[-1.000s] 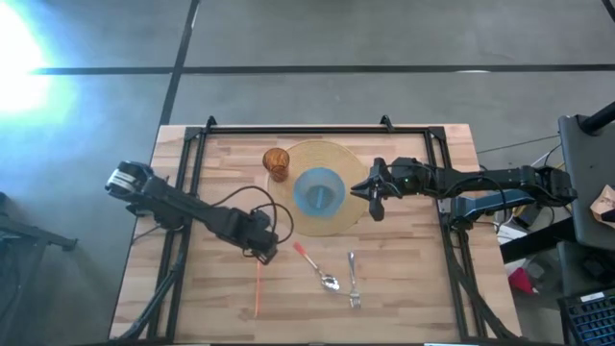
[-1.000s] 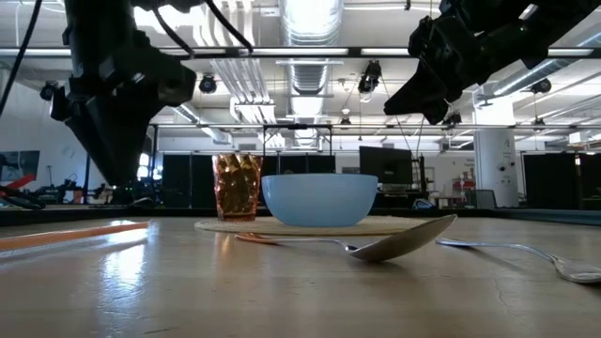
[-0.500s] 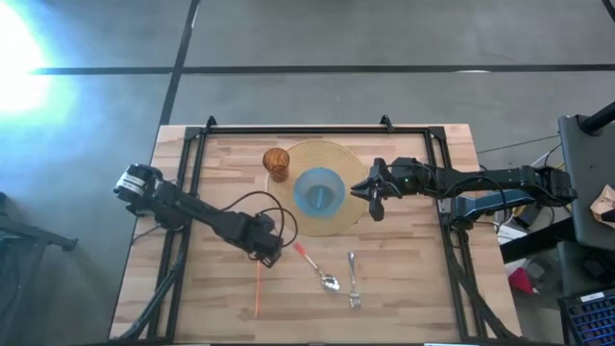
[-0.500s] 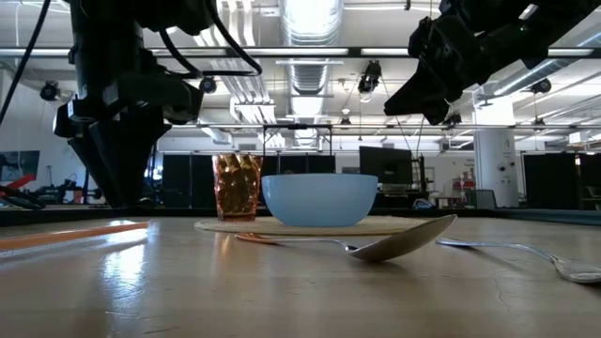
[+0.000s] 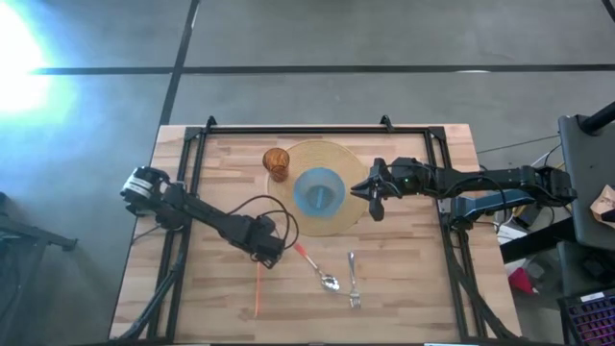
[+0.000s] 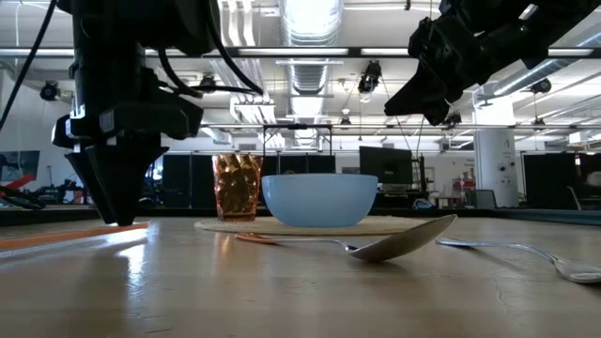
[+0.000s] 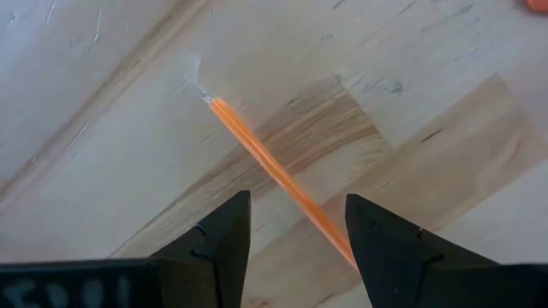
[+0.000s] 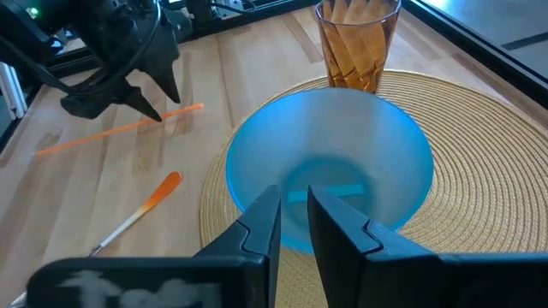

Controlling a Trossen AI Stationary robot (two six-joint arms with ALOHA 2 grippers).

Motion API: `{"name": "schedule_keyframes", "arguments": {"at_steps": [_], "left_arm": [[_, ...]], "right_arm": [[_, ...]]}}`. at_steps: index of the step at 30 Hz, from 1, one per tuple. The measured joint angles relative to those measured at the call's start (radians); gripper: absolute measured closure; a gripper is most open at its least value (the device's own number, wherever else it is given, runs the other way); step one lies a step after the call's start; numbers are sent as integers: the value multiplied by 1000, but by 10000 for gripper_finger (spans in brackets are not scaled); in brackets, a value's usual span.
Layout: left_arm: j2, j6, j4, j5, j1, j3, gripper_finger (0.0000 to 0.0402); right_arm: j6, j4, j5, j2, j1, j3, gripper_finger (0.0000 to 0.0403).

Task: Pick & Place Utensil
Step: Put the orange straw into the brown cup on the brown mat

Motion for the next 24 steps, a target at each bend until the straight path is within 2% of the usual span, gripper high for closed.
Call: {"name": "schedule_keyframes", "arguments": {"at_steps": [14, 19, 24], "left_arm": [[44, 13, 6, 47, 0, 1, 240], [41, 38, 9, 52, 0, 1, 268], [41, 70, 5, 74, 0, 1, 315]], "right_arm": [[0, 0, 0, 0, 0, 0, 329], [0, 0, 0, 0, 0, 0, 329], [0, 0, 0, 0, 0, 0, 339]]}}
